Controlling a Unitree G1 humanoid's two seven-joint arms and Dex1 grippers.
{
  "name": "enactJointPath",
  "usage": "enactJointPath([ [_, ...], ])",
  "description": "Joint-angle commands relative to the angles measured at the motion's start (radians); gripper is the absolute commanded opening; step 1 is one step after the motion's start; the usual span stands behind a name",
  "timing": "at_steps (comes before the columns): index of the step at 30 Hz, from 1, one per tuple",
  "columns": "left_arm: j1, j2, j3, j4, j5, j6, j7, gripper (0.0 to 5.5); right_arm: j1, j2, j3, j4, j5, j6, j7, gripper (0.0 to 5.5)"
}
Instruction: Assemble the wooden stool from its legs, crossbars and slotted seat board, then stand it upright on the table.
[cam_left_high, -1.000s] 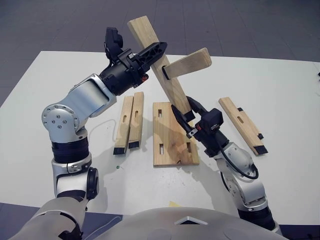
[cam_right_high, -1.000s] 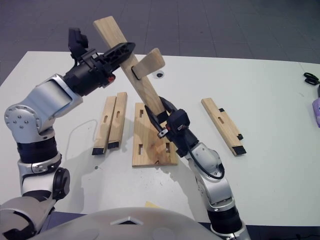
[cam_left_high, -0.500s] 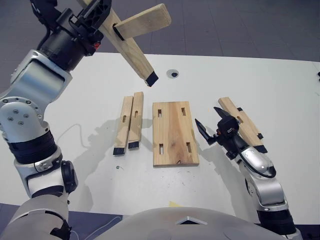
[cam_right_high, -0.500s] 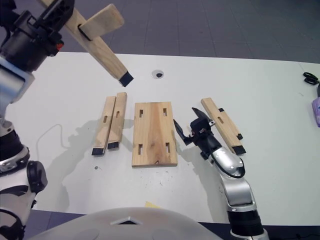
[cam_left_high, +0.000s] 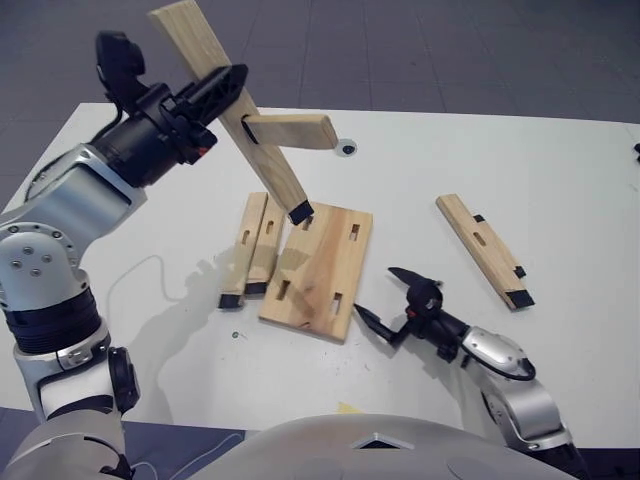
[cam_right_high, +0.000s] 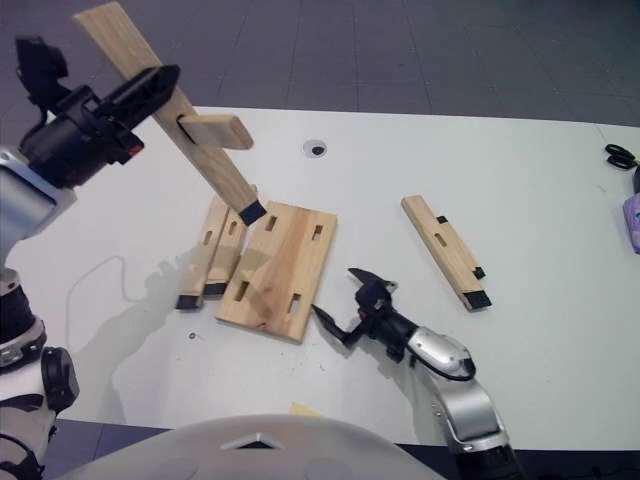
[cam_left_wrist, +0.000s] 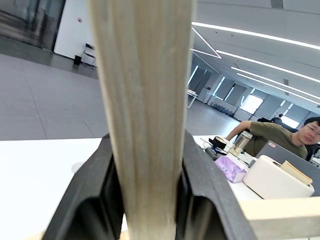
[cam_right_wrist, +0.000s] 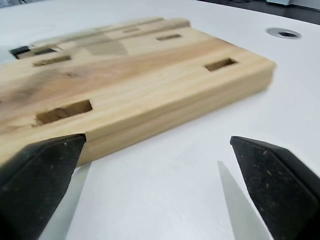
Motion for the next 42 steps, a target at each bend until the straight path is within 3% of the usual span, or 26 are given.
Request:
enactJointPath([
  [1, 0.034, 0.016, -0.011, -0.012, 0.039, 0.017, -0.029, 1.04, -0.013, 0.016, 0.019, -0.002, -0.006, 0.013, -0.016, 5.4],
  [5, 0.065, 0.067, 0.043, -0.016, 0.022, 0.042, -0.044, 1.04, 0.001, 0.018, -0.022, 0.004, 0.006, 0.003, -0.037, 5.4],
  [13, 0.309, 0.119, 0.142, -0.136, -0.121, 0.103, 0.003, 1.04, 0.072, 0.028, -0.057, -0.023, -0.004, -0.014, -0.097, 5.4],
  [21, 0.333, 0.123, 0.041, -0.172, 0.111, 0.06, -0.011, 1.04, 0.063, 0.045, -0.08, -0.046, 0.008, -0.016, -0.131, 5.4],
  [28, 0.316, 0.062, 0.023, -0.142, 0.199, 0.014, 0.025, 1.04, 0.079, 0.042, -0.058, -0.061, -0.008, -0.016, -0.136, 5.4],
  [42, 0.206, -0.113, -0.191, -0.13, 0.51, -0.127, -0.008, 1.04, 0.032, 0.038, -0.041, -0.042, -0.029, -0.022, -0.138, 5.4],
])
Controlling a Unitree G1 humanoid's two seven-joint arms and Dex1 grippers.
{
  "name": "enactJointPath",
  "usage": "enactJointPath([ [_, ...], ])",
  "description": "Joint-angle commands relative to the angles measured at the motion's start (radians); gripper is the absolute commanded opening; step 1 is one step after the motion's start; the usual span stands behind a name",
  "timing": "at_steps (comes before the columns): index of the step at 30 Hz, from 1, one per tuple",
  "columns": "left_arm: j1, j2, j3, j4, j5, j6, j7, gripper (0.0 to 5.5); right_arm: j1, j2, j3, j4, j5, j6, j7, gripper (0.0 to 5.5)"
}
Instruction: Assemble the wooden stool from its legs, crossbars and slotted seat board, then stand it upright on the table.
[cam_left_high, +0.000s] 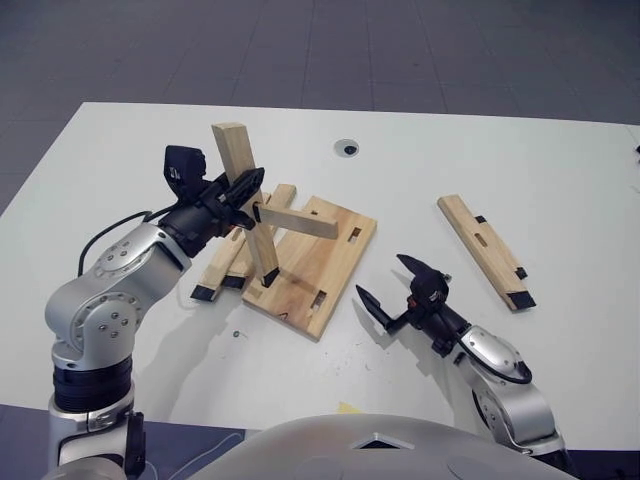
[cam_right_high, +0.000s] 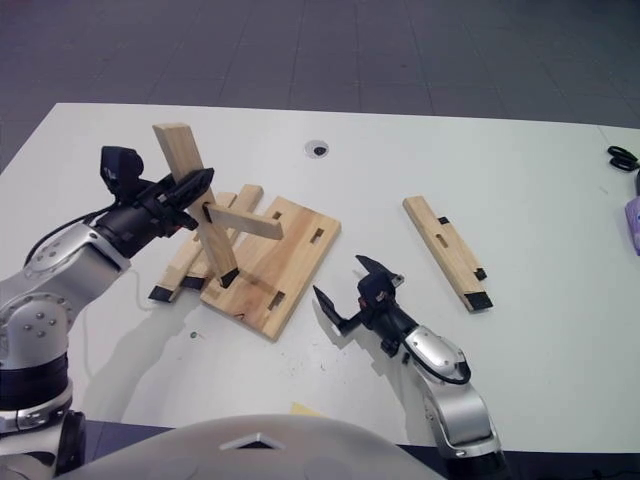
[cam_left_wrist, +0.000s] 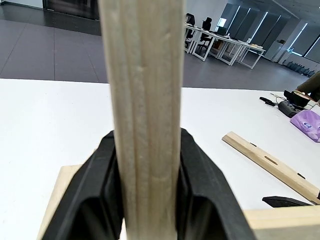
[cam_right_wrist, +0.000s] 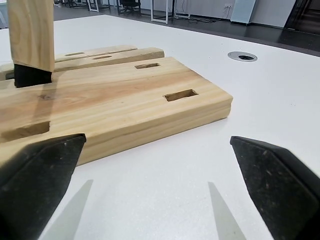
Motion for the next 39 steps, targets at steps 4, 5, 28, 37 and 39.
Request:
enactJointPath([
  [4, -0.131, -0.053, -0.08, 0.131, 0.167, -0.071, -0.08, 1.04, -0.051, -0.007, 0.005, 0.029, -0.021, -0.01, 0.013, 5.4],
  [5, -0.157, -0.068, -0.078, 0.154, 0.181, -0.081, -0.083, 1.04, -0.057, -0.008, 0.004, 0.031, -0.021, -0.009, 0.015, 5.4],
  [28, 0.372, -0.179, -0.042, 0.027, 0.464, -0.306, 0.003, 1.04, -0.081, -0.043, -0.037, 0.012, -0.032, 0.006, 0.029, 5.4],
  [37, 0.328, -0.24, 0.004, 0.023, 0.37, -0.291, 0.012, 1.04, -0.083, -0.039, -0.026, 0.003, -0.028, 0.026, 0.036, 5.4],
  [39, 0.306, -0.239, -0.015, 0.034, 0.386, -0.296, 0.006, 1.04, -0.088, -0.037, -0.02, 0.007, -0.029, 0.025, 0.036, 5.4],
])
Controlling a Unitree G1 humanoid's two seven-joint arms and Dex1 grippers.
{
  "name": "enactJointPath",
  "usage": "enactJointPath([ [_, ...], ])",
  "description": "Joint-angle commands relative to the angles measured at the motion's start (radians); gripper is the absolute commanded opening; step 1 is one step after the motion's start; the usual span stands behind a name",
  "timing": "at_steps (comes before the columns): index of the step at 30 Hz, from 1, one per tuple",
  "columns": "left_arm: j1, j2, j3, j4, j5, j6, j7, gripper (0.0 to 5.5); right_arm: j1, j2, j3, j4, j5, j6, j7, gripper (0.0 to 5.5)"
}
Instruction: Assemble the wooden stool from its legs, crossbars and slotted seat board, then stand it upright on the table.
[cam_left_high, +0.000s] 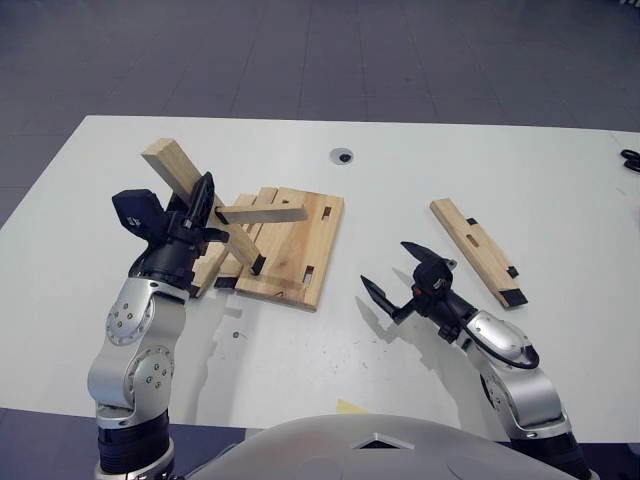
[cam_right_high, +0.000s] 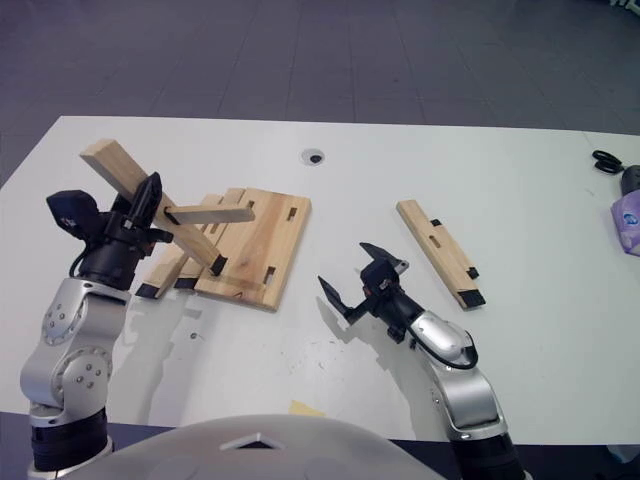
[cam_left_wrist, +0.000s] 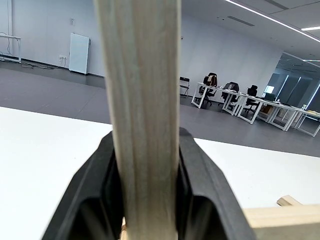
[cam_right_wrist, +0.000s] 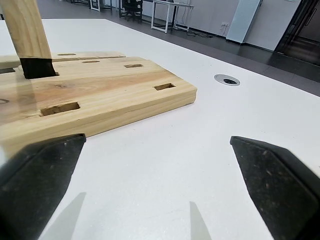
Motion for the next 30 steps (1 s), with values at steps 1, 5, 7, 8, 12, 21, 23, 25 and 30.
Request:
enactJointPath([
  [1, 0.011, 0.011, -0.064, 0.088, 0.068, 0.082, -0.001, 1.04, -0.016, 0.003, 0.008, -0.004, -0.001, 0.01, 0.002, 5.4],
  [5, -0.015, -0.002, -0.083, 0.103, 0.099, 0.069, -0.002, 1.04, -0.027, 0.004, 0.011, 0.004, 0.002, 0.01, 0.006, 5.4],
  [7, -0.019, -0.003, -0.086, 0.089, 0.105, 0.07, -0.006, 1.04, -0.027, 0.002, 0.011, 0.005, 0.003, 0.009, 0.008, 5.4],
  [8, -0.027, -0.003, -0.086, 0.084, 0.108, 0.071, -0.005, 1.04, -0.023, 0.002, 0.011, 0.005, 0.003, 0.009, 0.009, 5.4],
  [12, -0.057, -0.005, -0.083, 0.062, 0.107, 0.086, -0.007, 1.04, -0.017, 0.004, 0.014, 0.002, 0.002, 0.007, 0.009, 5.4],
  [21, -0.093, -0.013, -0.083, 0.083, 0.135, 0.085, -0.015, 1.04, -0.034, 0.009, 0.013, 0.012, 0.004, 0.007, 0.014, 5.4],
  [23, -0.099, -0.009, -0.088, 0.09, 0.14, 0.086, -0.023, 1.04, -0.035, 0.011, 0.016, 0.018, 0.0, 0.002, 0.014, 5.4],
  [25, -0.076, 0.0, -0.098, 0.105, 0.16, 0.077, -0.039, 1.04, -0.038, 0.013, 0.019, 0.025, -0.001, -0.002, 0.014, 5.4],
  [30, 0.076, 0.036, -0.123, 0.115, 0.231, 0.028, -0.091, 1.04, -0.033, 0.005, 0.015, 0.038, -0.007, -0.012, 0.017, 5.4],
])
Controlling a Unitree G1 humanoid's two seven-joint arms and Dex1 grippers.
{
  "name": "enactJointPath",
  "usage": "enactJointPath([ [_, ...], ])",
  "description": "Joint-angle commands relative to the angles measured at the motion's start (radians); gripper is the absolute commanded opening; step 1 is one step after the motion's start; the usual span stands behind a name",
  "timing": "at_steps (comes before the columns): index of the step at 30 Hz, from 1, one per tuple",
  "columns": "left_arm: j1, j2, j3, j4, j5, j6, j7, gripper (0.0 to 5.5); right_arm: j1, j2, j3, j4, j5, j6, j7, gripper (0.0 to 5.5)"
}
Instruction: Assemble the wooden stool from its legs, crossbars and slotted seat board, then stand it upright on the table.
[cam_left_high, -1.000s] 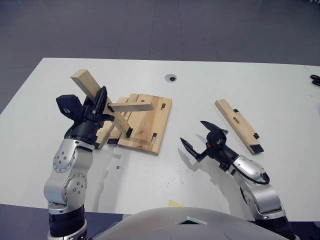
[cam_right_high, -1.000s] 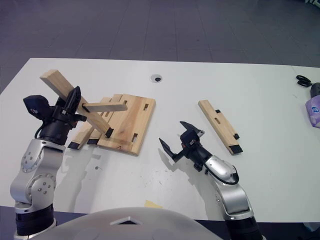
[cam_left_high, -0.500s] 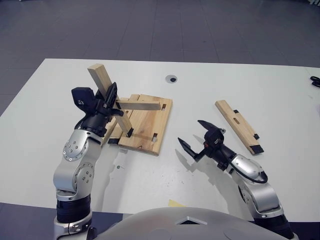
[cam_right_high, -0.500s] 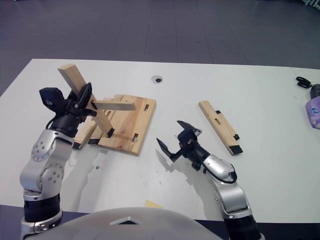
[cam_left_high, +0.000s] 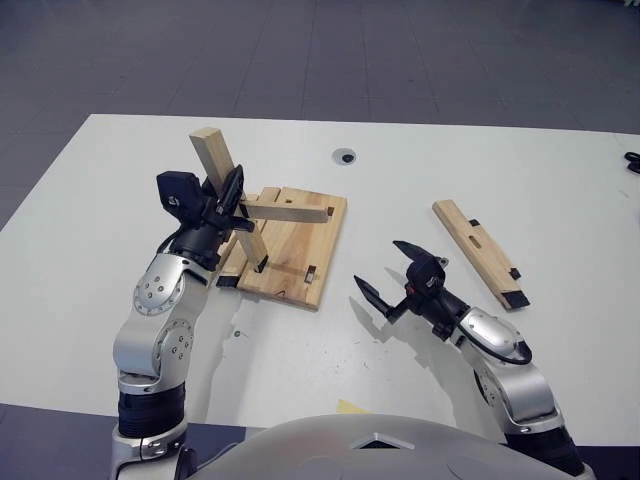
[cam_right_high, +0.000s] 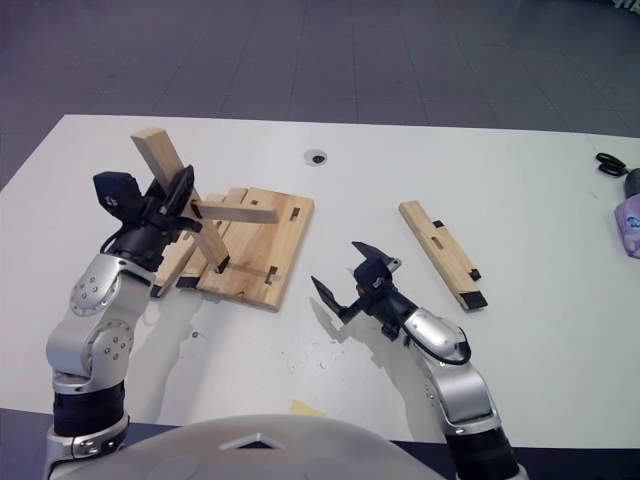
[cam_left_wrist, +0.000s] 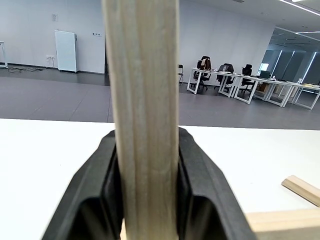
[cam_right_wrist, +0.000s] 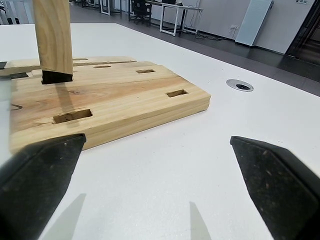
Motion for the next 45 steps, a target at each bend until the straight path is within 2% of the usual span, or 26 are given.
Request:
enactJointPath([
  [1, 0.193, 0.045, -0.03, 0.055, 0.089, 0.008, -0.036, 1.04, -0.002, -0.007, -0.004, 0.015, -0.007, -0.011, 0.003, 5.4],
  [6, 0.326, 0.037, -0.038, 0.067, 0.129, -0.062, -0.042, 1.04, 0.0, -0.01, -0.002, 0.009, -0.005, -0.008, 0.008, 5.4],
  [19, 0.445, -0.04, 0.043, 0.082, 0.051, -0.085, 0.008, 1.04, -0.038, -0.024, -0.005, 0.025, -0.013, -0.007, 0.026, 5.4],
  [26, 0.388, -0.025, 0.055, 0.106, 0.018, -0.077, -0.012, 1.04, -0.054, -0.016, 0.005, 0.035, -0.025, -0.012, 0.018, 5.4],
  [32, 0.322, 0.001, 0.063, 0.115, -0.138, -0.022, -0.1, 1.04, -0.069, -0.016, -0.001, 0.044, -0.022, -0.013, 0.019, 5.4],
  [36, 0.255, 0.042, 0.036, 0.119, -0.175, -0.008, -0.159, 1.04, -0.08, -0.023, -0.002, 0.045, -0.021, -0.009, 0.026, 5.4],
  [40, 0.194, 0.062, -0.033, 0.12, -0.101, -0.035, -0.175, 1.04, -0.088, -0.03, -0.003, 0.048, -0.019, -0.007, 0.035, 5.4],
  [45, 0.104, 0.108, -0.179, 0.124, 0.046, -0.101, -0.242, 1.04, -0.104, -0.034, 0.003, 0.053, -0.016, -0.003, 0.048, 5.4],
])
